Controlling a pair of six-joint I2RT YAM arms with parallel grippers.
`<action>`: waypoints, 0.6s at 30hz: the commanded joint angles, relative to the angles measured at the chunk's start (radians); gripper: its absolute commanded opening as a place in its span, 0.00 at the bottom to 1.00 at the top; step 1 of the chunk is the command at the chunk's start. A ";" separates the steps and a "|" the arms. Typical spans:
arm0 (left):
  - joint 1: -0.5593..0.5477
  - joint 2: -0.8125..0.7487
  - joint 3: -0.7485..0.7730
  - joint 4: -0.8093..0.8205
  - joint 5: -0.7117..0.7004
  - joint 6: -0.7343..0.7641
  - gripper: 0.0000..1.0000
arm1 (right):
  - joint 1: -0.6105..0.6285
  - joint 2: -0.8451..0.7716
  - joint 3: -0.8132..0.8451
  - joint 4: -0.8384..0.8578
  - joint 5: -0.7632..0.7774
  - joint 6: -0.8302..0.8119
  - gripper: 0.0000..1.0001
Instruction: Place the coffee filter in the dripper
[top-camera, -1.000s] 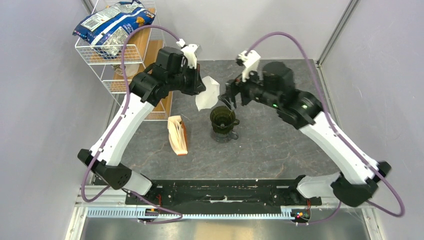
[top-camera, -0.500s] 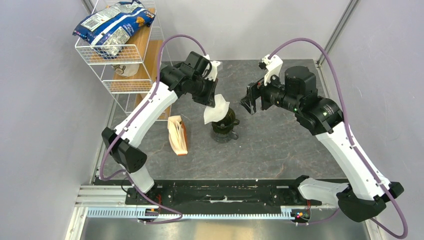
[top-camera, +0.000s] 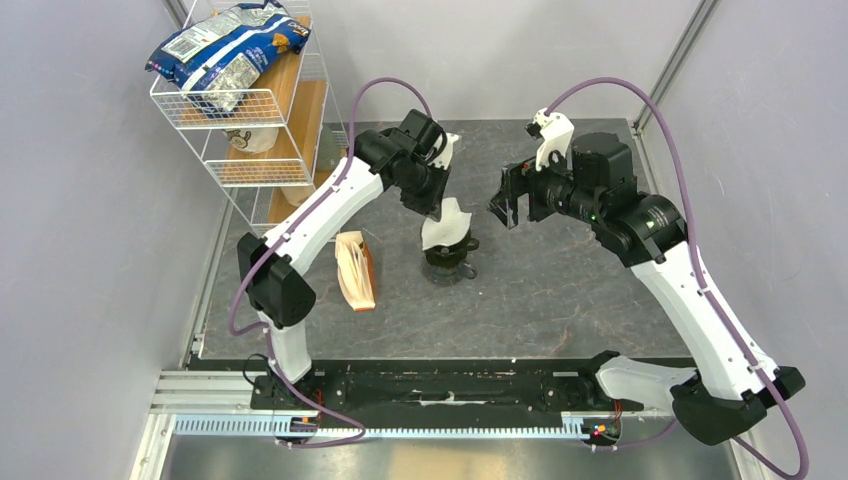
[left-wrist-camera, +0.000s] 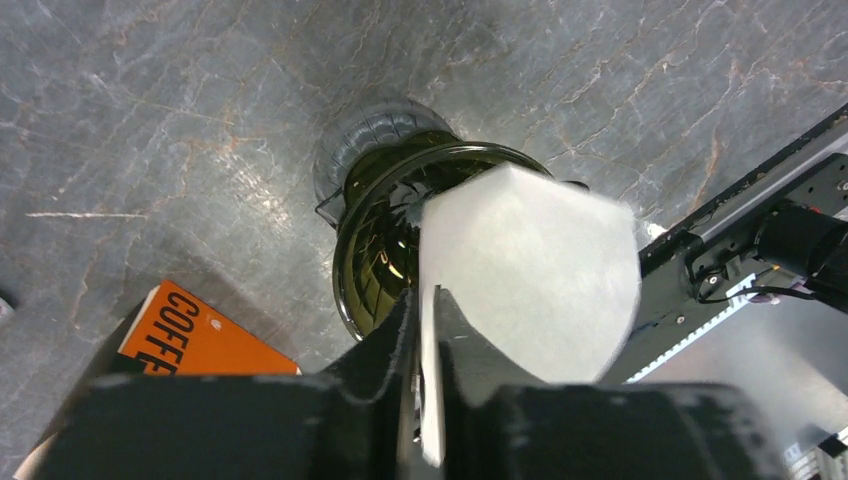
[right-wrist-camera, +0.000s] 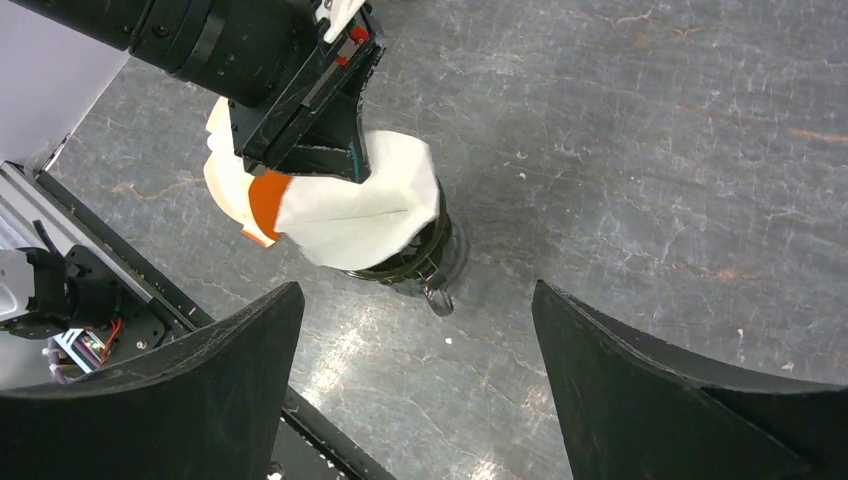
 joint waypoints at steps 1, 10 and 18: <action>-0.005 0.009 0.047 0.013 -0.014 0.017 0.22 | -0.009 0.016 0.002 -0.025 0.020 0.021 0.93; 0.037 -0.056 0.079 0.032 0.049 0.016 0.57 | -0.012 0.079 0.066 -0.058 -0.127 -0.107 0.90; 0.187 -0.278 -0.045 0.150 0.178 0.009 0.74 | -0.008 0.254 0.188 -0.150 -0.253 -0.209 0.64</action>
